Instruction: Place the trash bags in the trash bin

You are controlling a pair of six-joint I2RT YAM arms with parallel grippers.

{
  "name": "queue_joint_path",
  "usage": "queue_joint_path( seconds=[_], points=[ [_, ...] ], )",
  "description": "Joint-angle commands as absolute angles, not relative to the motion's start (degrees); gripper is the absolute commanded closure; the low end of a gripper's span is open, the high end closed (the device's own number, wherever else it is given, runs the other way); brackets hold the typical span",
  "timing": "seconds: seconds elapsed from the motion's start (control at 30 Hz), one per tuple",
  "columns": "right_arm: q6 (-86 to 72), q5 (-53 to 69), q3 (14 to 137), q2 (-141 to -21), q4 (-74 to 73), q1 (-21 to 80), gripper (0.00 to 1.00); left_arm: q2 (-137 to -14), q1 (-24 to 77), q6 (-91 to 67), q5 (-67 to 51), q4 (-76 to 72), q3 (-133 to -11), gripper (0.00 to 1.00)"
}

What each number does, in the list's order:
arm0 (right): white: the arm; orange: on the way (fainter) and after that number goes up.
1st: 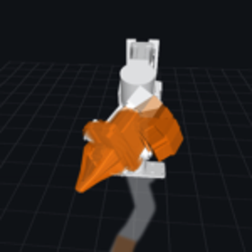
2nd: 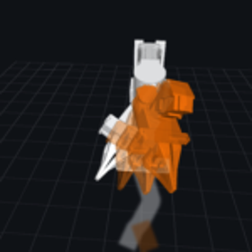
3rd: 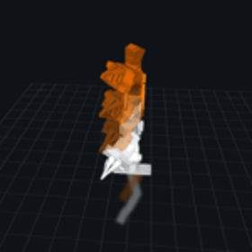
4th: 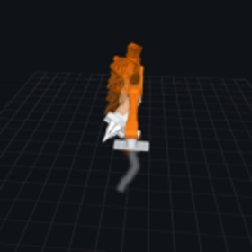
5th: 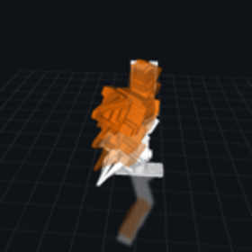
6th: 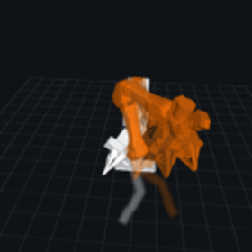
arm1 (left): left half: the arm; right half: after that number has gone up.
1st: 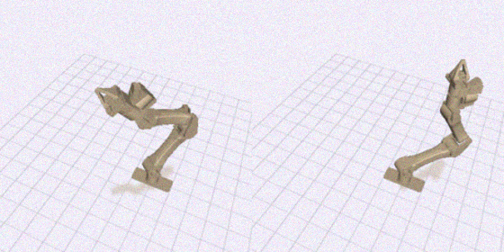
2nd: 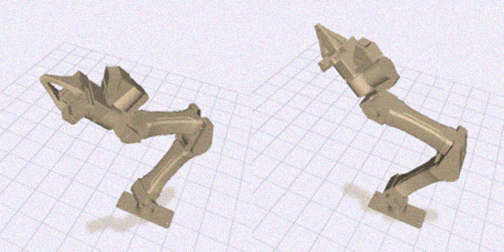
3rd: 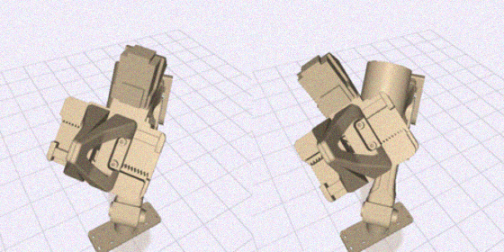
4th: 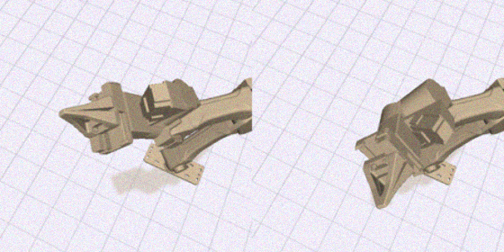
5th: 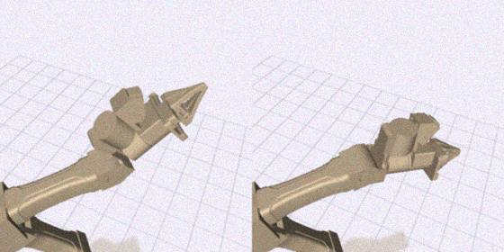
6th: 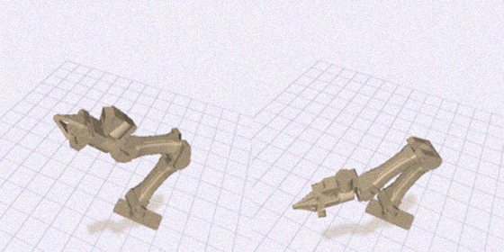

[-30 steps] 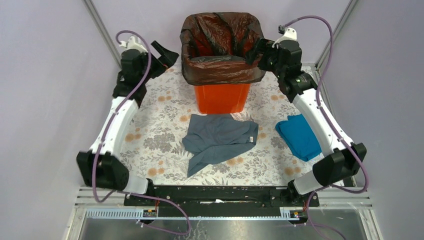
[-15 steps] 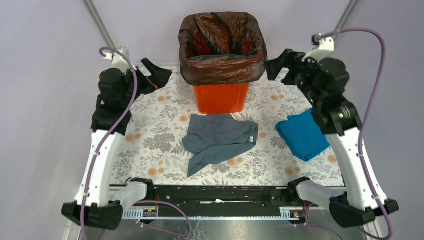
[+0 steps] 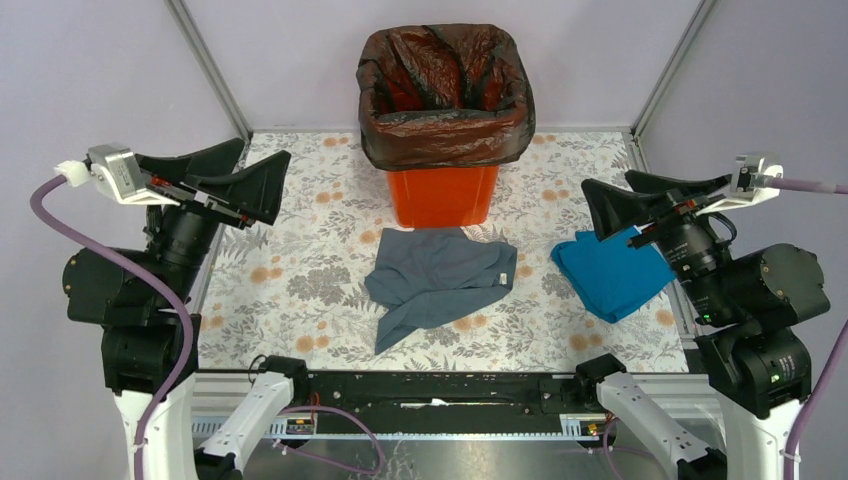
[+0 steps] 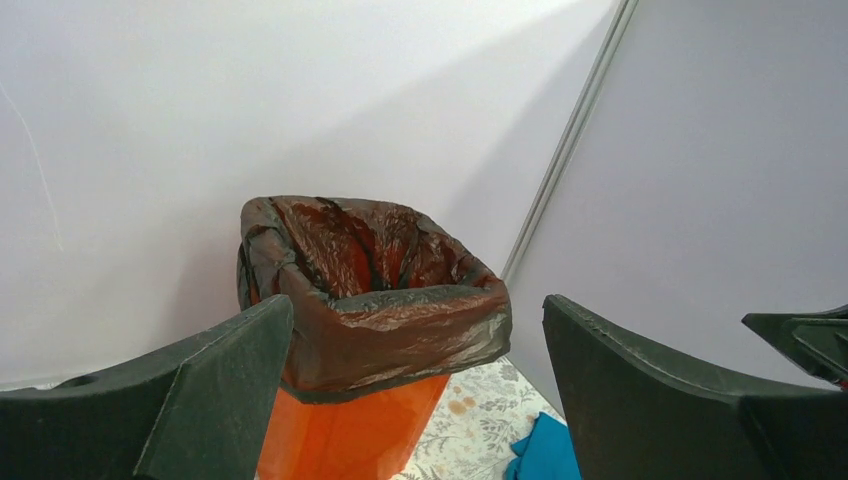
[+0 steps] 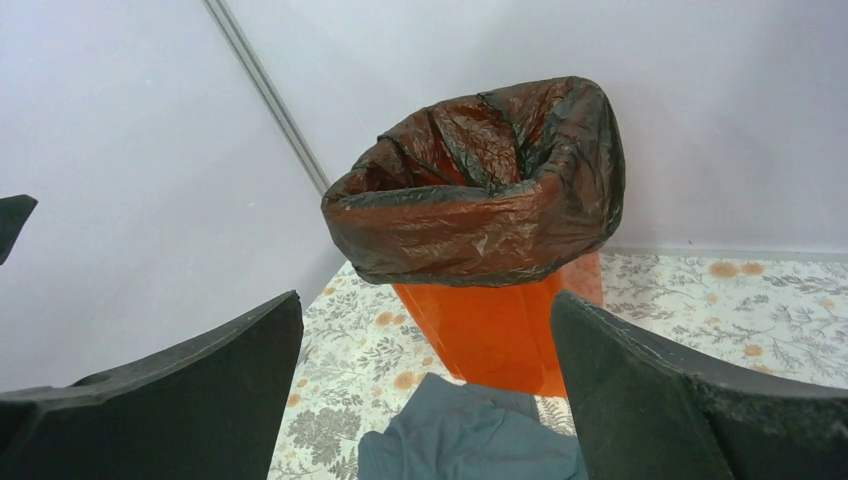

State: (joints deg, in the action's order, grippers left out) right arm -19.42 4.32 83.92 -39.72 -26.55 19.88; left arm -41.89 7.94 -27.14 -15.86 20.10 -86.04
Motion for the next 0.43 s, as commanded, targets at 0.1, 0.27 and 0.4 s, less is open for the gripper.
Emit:
queue_joint_path(
  seconds=[0.1,0.27,0.4],
  points=[
    [-18.2,0.3,86.3,-41.2,-31.1,20.1,0.00,-42.7,8.8,-24.0,-15.6,20.3,-84.8,0.01],
    [-18.5,-1.0,85.6,-41.5,-30.2,20.2,0.00,-42.1,8.7,-23.0,-14.6,20.5,-84.7,0.01],
    [-17.3,-0.1,84.9,-41.9,-29.3,20.2,0.00,-41.2,8.8,-22.7,-13.4,20.2,-83.9,0.01]
  ],
)
